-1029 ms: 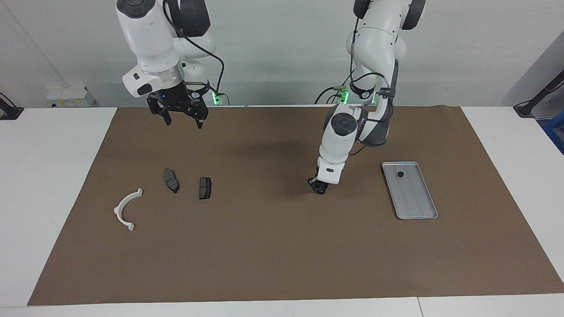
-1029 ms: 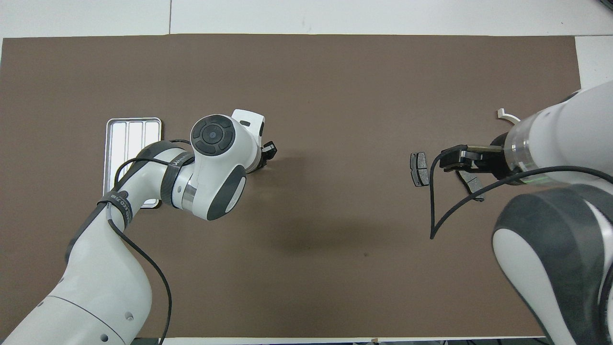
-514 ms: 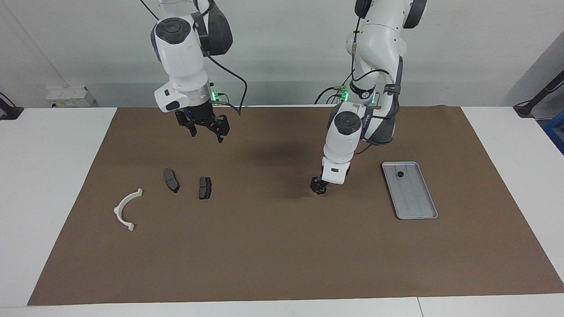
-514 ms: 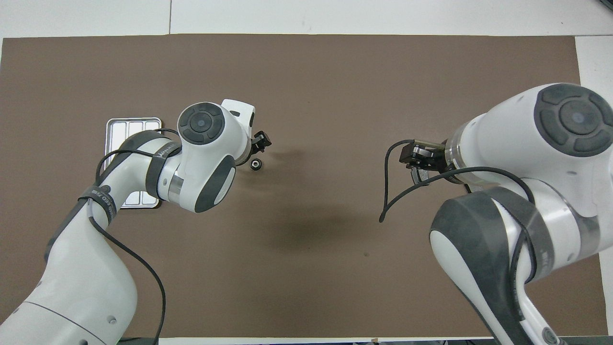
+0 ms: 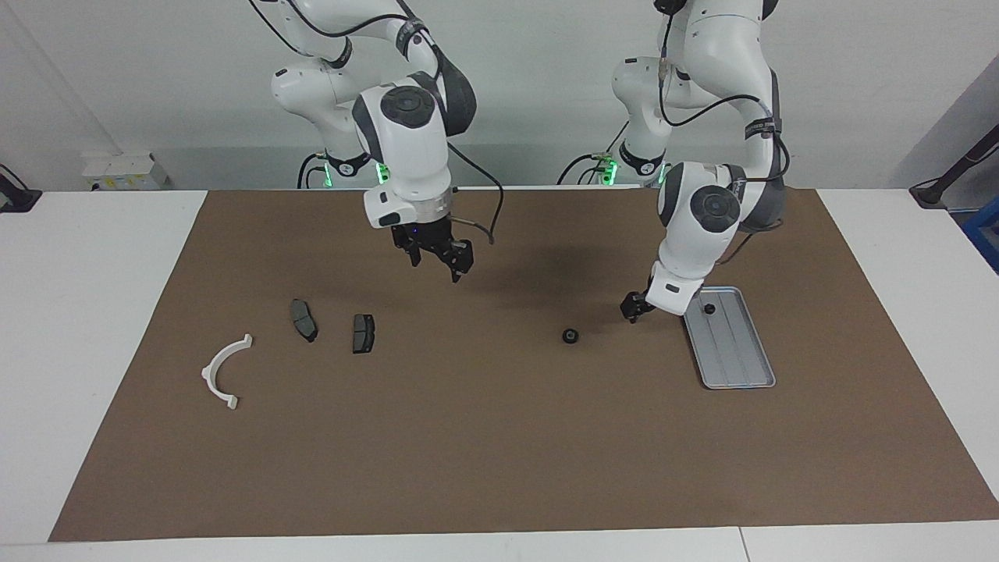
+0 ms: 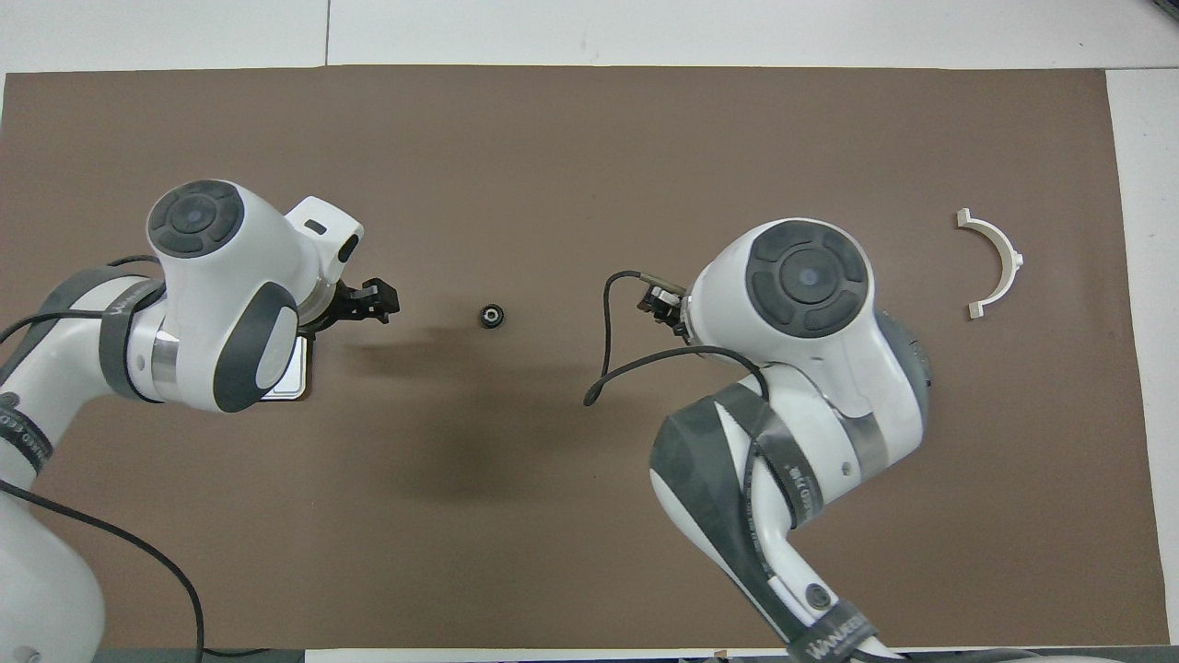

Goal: Place bearing gear from tray to pile

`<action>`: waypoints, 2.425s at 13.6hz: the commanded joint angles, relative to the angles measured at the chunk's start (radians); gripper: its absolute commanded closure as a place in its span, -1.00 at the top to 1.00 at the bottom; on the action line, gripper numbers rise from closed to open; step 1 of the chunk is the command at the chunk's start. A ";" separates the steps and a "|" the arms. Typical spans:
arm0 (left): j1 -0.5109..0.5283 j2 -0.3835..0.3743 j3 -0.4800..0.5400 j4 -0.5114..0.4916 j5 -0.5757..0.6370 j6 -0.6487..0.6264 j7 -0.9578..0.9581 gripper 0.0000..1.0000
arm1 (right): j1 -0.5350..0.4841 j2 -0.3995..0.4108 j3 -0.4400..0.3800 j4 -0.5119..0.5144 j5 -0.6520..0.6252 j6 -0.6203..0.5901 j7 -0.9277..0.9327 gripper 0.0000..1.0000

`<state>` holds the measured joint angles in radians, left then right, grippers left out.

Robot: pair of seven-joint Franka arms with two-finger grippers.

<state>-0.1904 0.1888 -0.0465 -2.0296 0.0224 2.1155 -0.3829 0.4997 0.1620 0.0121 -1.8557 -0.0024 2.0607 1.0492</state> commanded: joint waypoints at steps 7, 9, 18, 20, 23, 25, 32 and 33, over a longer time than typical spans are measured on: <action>0.230 -0.100 -0.009 -0.199 0.010 0.224 0.403 0.60 | 0.196 0.339 -0.007 0.336 -0.043 -0.024 0.148 0.80; 0.241 -0.078 -0.007 -0.199 0.008 0.247 0.395 0.54 | 0.211 0.422 -0.004 0.433 -0.051 -0.040 0.170 0.80; 0.240 -0.075 -0.009 -0.258 0.008 0.304 0.312 0.16 | 0.243 0.665 -0.007 0.762 -0.056 -0.129 0.213 0.81; 0.240 -0.075 -0.009 -0.259 0.008 0.304 0.312 0.15 | 0.258 0.697 -0.011 0.791 -0.057 -0.136 0.215 0.81; 0.240 -0.077 -0.009 -0.270 0.008 0.304 0.311 0.07 | 0.269 0.767 -0.014 0.857 -0.057 -0.140 0.233 0.81; 0.240 -0.078 -0.009 -0.276 0.008 0.305 0.311 0.06 | 0.269 0.789 -0.015 0.880 -0.059 -0.142 0.235 0.81; 0.241 -0.083 -0.009 -0.223 0.008 0.223 0.311 -0.97 | 0.266 0.795 -0.029 0.879 -0.060 -0.122 0.235 0.66; 0.240 -0.094 -0.009 -0.172 0.008 0.136 0.311 -0.97 | 0.267 0.795 -0.029 0.877 -0.062 -0.122 0.233 0.65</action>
<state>0.0469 0.1176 -0.0535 -2.2668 0.0218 2.3638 -0.0578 0.7653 0.9318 -0.0220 -1.0172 -0.0410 1.9470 1.2541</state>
